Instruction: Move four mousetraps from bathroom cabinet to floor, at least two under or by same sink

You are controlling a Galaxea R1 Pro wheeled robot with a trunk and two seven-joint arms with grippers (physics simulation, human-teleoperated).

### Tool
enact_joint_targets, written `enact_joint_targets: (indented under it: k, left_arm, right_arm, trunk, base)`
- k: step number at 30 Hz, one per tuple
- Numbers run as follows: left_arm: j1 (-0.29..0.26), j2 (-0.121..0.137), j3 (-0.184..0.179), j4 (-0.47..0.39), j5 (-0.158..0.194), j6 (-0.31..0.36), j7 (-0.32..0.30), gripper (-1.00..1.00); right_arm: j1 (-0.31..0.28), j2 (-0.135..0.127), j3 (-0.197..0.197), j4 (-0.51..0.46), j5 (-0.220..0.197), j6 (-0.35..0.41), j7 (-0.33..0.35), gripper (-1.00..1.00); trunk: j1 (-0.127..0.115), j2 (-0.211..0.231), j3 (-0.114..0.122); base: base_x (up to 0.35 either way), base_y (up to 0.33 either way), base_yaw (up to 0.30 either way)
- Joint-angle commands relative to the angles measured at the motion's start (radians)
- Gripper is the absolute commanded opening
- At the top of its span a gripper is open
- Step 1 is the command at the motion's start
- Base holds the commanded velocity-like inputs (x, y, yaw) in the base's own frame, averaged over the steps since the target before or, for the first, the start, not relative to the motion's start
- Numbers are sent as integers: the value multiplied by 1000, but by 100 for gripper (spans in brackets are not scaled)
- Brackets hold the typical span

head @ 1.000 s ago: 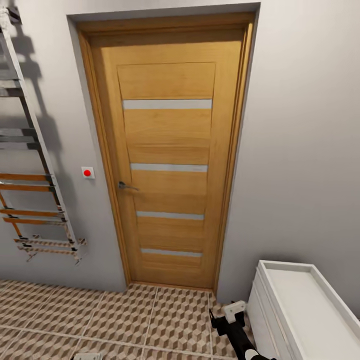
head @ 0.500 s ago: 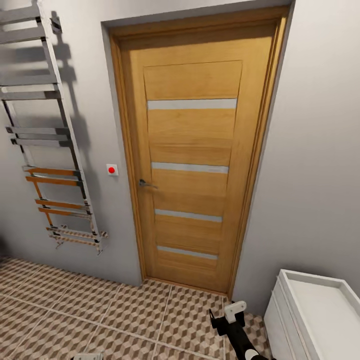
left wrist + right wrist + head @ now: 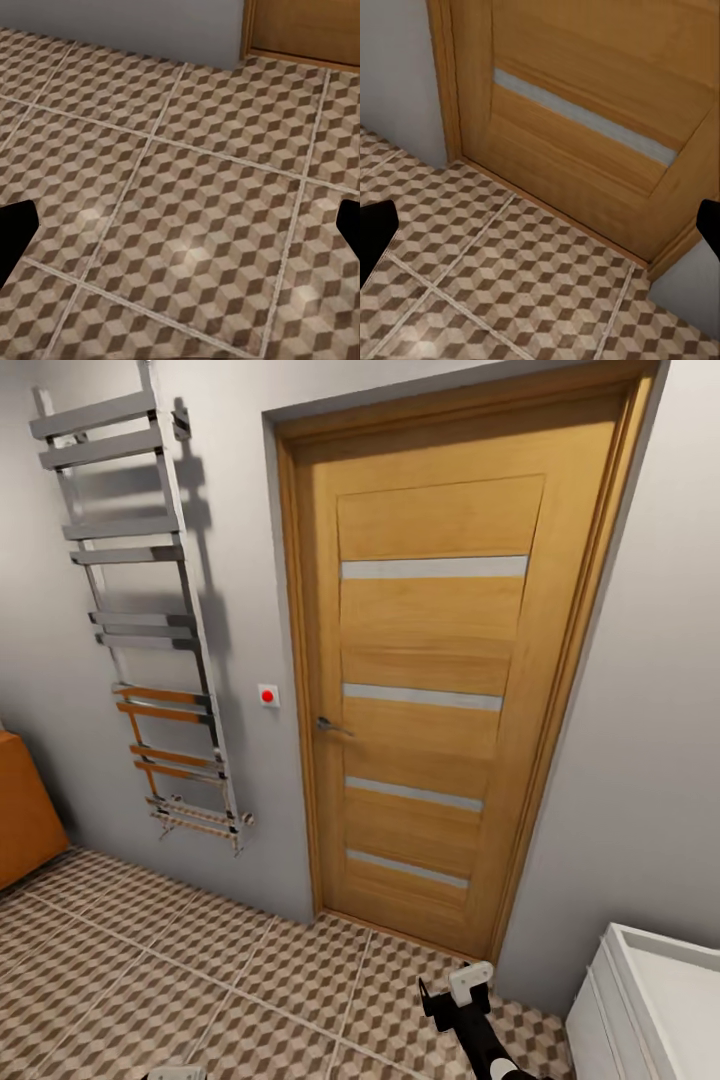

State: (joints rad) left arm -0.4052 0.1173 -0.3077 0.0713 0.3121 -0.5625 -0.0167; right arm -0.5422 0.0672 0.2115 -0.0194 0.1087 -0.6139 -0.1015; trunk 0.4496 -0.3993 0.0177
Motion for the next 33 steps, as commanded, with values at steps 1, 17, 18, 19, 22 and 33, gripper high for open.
enact_joint_targets:
  k: [1,17,18,19,22,33]
  left_arm:
    - [-1,-1,-8,4,9,-5,-2,100]
    - [-1,-1,-8,4,9,-5,-2,100]
    - [-1,-1,-8,4,9,-5,-2,100]
    - [-1,-1,-8,4,9,-5,-2,100]
    - [-1,-1,-8,4,9,-5,-2,100]
    - [-1,-1,-8,4,9,-5,-2,100]
  right_arm:
    - [0,0,3,1,11,-1,-10,100]
    - [0,0,3,1,11,-1,-10,100]
    - [0,0,3,1,11,-1,-10,100]
    - [0,0,3,1,11,-1,-10,100]
    - [-1,0,3,1,11,-1,-10,100]
    - [0,0,3,1,11,-1,-10,100]
  trunk:
    - [0,-1,0]
    - [0,-1,0]
    - [0,-1,0]
    - [0,-1,0]
    - [0,-1,0]
    - [0,-1,0]
  base:
    - [0,0,255]
    - [0,0,255]
    - [0,0,255]
    - [0,0,255]
    - [0,0,255]
    - [0,0,255]
